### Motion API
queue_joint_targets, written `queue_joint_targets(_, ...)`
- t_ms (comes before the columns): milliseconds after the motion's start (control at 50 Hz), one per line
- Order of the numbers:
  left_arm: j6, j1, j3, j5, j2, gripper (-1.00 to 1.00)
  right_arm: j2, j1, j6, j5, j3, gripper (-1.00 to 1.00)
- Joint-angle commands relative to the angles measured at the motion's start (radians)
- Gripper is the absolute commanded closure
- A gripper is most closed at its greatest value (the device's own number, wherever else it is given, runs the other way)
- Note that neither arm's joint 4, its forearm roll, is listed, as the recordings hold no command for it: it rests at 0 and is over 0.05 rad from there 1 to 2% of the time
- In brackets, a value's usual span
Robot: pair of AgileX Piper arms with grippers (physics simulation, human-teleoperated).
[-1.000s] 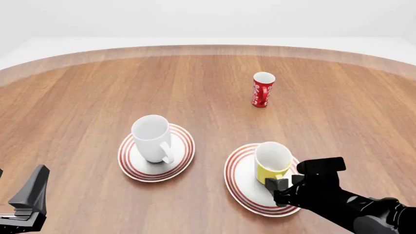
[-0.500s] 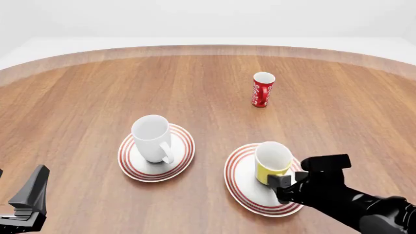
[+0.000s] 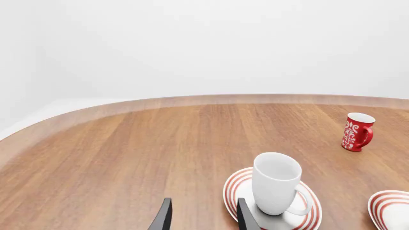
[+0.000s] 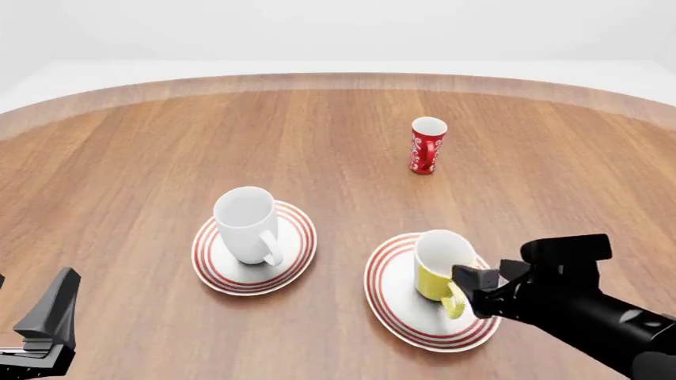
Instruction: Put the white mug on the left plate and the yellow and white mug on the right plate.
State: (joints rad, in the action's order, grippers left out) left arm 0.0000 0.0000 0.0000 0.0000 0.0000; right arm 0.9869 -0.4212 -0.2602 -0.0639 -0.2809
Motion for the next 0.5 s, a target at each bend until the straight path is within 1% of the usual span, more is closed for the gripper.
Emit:
queue_joint_targets(20, 0.000, 0.000, 0.000, 0.000, 0.000, -1.00, -0.157, 0.025, 0.048, 0.119, -0.048, -1.00)
queue_joint_targets(140, 0.000, 0.000, 0.000, 0.000, 0.000, -1.00, -0.227, 0.049, 0.067, 0.168, -0.076, -1.00)
queue_joint_targets(160, 0.000, 0.000, 0.000, 0.000, 0.000, -1.00, -0.256, 0.051, 0.083, 0.184, -0.091, -1.00)
queue_joint_targets(200, 0.000, 0.000, 0.000, 0.000, 0.000, -1.00, -0.269, 0.057, 0.082, 0.202, -0.104, -1.00)
queue_joint_targets(240, 0.000, 0.000, 0.000, 0.000, 0.000, -1.00, -0.299, 0.066, 0.097, 0.222, -0.119, -1.00)
queue_joint_targets(300, 0.000, 0.000, 0.000, 0.000, 0.000, -1.00, -0.331, 0.077, 0.096, 0.248, -0.144, -1.00)
queue_joint_targets(340, 0.000, 0.000, 0.000, 0.000, 0.000, -1.00, -0.342, 0.077, 0.098, 0.253, -0.155, -1.00)
queue_joint_targets(400, 0.000, 0.000, 0.000, 0.000, 0.000, -1.00, -0.388, 0.098, 0.130, 0.271, -0.175, -1.00)
queue_joint_targets(420, 0.000, 0.000, 0.000, 0.000, 0.000, -1.00, -0.394, 0.100, 0.127, 0.274, -0.181, -1.00)
queue_joint_targets(480, 0.000, 0.000, 0.000, 0.000, 0.000, -1.00, -0.433, 0.111, 0.141, 0.284, -0.200, -1.00)
queue_joint_targets(500, 0.000, 0.000, 0.000, 0.000, 0.000, -1.00, -0.466, 0.132, 0.143, 0.292, -0.214, -1.00)
